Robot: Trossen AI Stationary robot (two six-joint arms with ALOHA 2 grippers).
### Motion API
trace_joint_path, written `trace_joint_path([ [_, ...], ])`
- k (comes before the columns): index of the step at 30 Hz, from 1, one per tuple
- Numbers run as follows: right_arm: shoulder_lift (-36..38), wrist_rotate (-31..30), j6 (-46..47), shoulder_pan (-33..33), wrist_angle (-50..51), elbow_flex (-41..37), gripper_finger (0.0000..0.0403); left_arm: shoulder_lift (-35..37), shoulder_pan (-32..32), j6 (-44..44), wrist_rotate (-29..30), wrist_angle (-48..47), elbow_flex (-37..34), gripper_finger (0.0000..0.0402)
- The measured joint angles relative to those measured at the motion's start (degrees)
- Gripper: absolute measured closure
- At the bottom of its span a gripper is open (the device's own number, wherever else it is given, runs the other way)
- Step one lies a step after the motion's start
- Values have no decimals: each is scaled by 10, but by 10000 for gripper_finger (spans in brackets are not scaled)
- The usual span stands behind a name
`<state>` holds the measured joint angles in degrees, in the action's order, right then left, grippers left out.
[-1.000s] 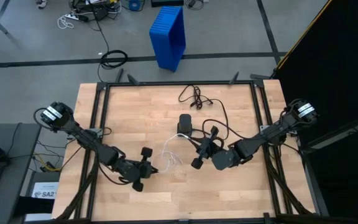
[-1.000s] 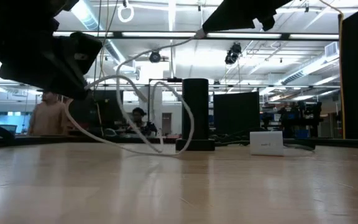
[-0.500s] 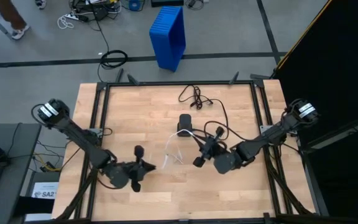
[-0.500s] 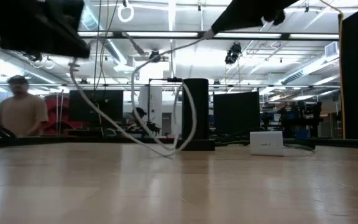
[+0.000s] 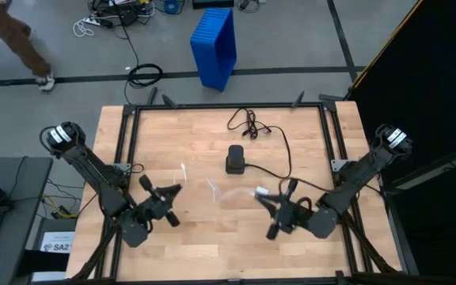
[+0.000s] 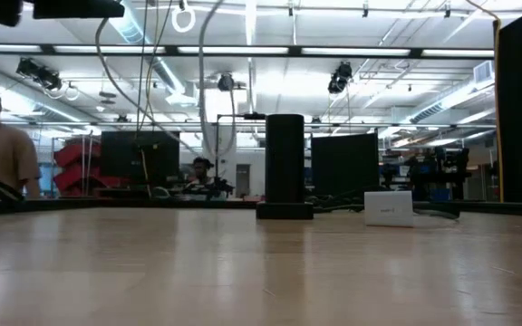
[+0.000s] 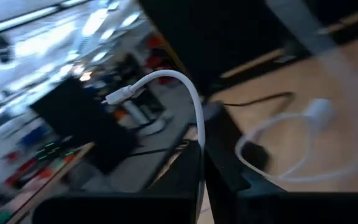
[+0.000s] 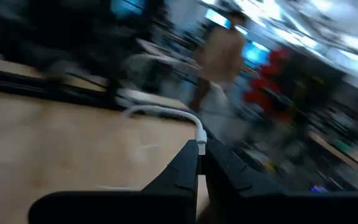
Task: Insert USB
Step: Insert the white charger cable into the white charger adapter
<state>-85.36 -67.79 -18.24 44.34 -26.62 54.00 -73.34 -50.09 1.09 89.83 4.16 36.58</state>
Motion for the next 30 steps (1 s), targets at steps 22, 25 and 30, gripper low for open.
trace_joint_path([
  [22,0,-132,-169,125,-226,0,403,0,123,501,-210,-379,-73,401],
  [25,0,-111,-155,111,-233,-14,403,0,135,538,-254,-411,-76,401],
  [30,0,-92,-136,69,-293,-53,403,-1,159,573,-261,-452,-76,402],
])
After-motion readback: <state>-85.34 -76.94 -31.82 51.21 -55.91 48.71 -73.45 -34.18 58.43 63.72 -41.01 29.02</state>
